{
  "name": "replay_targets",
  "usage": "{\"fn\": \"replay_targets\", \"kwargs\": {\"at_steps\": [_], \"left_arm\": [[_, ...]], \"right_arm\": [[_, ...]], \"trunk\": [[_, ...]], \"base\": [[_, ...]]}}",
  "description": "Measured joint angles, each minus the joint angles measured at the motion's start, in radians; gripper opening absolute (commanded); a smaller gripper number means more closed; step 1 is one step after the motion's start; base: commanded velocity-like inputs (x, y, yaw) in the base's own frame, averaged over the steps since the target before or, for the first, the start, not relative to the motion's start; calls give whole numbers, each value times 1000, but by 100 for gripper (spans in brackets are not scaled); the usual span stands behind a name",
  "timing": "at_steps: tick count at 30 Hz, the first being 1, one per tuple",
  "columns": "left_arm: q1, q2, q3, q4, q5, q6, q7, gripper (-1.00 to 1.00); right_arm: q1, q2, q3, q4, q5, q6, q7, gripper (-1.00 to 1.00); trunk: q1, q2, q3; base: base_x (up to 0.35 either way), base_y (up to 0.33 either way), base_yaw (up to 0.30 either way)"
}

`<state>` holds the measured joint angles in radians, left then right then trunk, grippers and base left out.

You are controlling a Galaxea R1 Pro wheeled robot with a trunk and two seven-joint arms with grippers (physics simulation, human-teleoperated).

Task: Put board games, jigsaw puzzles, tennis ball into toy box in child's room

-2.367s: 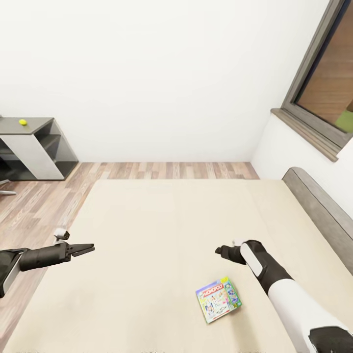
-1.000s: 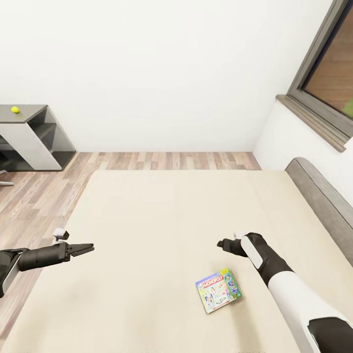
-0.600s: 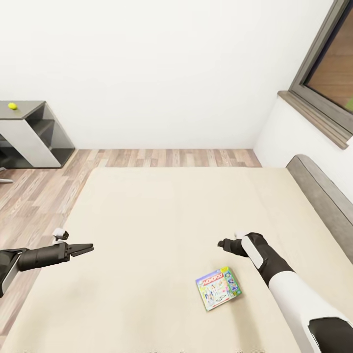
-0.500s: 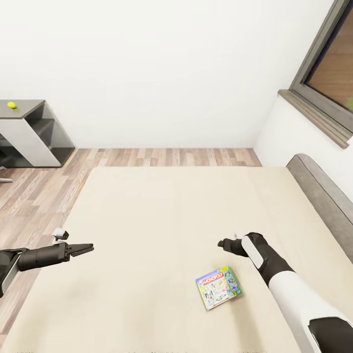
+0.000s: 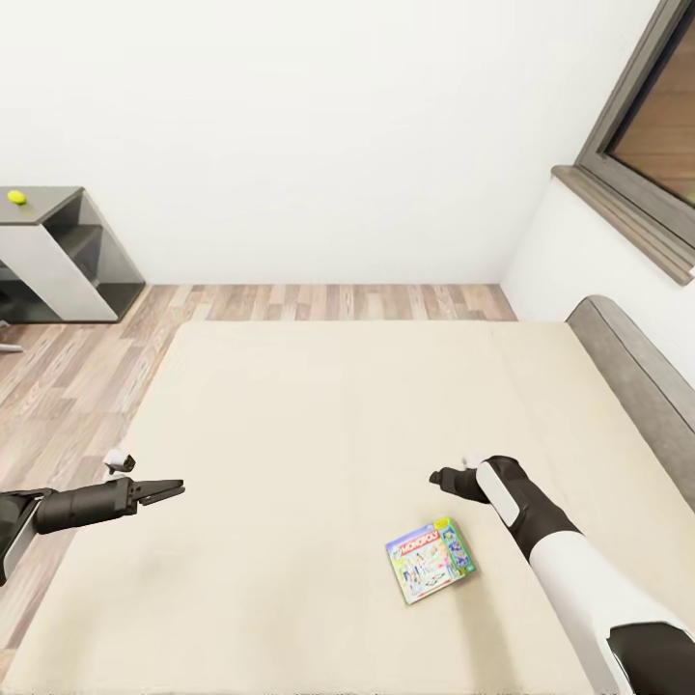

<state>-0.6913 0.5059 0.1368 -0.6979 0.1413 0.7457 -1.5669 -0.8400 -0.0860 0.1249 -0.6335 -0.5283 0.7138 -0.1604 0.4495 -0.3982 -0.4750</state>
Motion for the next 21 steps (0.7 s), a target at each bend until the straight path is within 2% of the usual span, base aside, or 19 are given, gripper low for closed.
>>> {"fn": "replay_targets", "kwargs": {"at_steps": [21], "left_arm": [[0, 0, 1, 0, 0, 0, 0, 100]], "right_arm": [[-18, 0, -1, -2, 0, 7, 2, 100]], "trunk": [[0, 0, -35]], "base": [[0, 0, 0]]}}
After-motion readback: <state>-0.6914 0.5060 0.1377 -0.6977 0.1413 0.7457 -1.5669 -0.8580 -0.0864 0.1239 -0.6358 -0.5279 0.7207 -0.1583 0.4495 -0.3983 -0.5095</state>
